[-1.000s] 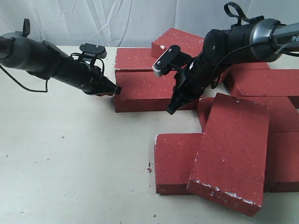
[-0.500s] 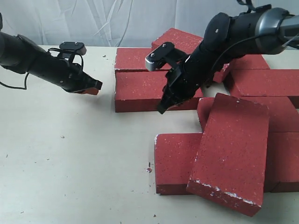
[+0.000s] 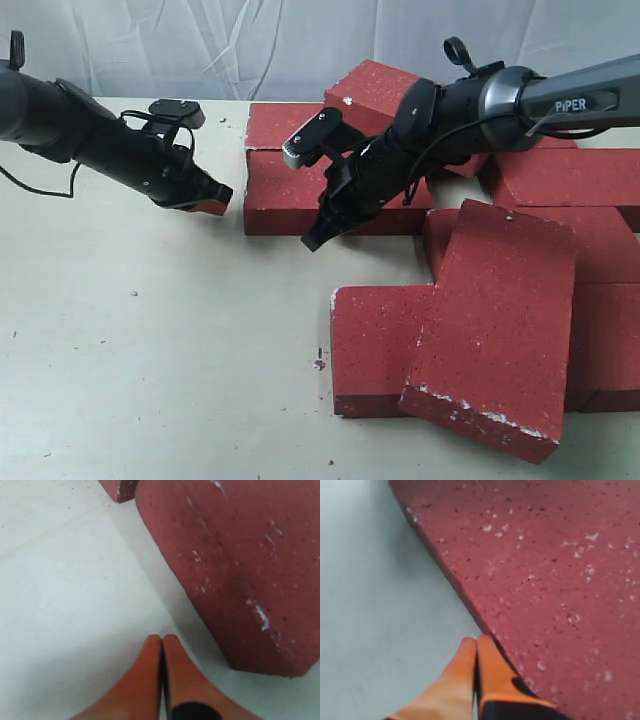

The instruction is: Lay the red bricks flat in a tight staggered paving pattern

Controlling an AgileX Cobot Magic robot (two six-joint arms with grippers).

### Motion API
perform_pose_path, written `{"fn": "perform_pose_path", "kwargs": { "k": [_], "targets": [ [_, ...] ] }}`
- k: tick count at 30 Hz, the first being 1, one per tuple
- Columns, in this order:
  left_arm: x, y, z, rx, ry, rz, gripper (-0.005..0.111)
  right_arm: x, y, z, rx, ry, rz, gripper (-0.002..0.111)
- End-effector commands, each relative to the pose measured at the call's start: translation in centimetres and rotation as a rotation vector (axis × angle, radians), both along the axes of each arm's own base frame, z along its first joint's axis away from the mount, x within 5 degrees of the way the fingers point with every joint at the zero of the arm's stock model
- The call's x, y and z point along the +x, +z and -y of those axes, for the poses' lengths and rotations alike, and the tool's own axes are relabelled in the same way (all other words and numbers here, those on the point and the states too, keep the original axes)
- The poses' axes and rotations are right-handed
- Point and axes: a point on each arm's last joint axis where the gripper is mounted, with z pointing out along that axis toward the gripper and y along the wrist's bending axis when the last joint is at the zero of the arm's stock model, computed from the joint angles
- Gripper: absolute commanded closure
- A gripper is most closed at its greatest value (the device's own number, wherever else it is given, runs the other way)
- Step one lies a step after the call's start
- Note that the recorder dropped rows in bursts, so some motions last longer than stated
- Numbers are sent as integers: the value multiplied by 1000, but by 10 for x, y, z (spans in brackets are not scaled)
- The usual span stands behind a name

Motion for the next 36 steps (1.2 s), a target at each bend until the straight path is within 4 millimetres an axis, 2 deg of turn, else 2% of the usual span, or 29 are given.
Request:
{"fn": "perform_pose_path", "kwargs": {
  "k": [1, 7, 13, 21, 24, 30, 36],
  "targets": [
    [5, 4, 4, -20, 10, 18, 107, 6, -4, 1, -4, -29, 34, 109],
    [5, 4, 4, -22, 17, 20, 107, 2, 0, 3, -38, 26, 17, 109],
    [9, 7, 5, -56, 51, 46, 107, -9, 23, 5, -52, 93, -23, 109],
    [11, 7, 3, -34, 75, 72, 107, -23, 43, 11, -96, 176, -84, 109],
    [11, 7, 3, -34, 75, 72, 107, -26, 57, 18, -151, 147, -80, 109],
    [13, 6, 5, -18, 93, 89, 107, -23, 81, 41, -209, -48, -50, 109],
    [13, 2, 16, -19, 73, 87, 107, -14, 91, 82, -180, -179, -25, 109]
  ]
}}
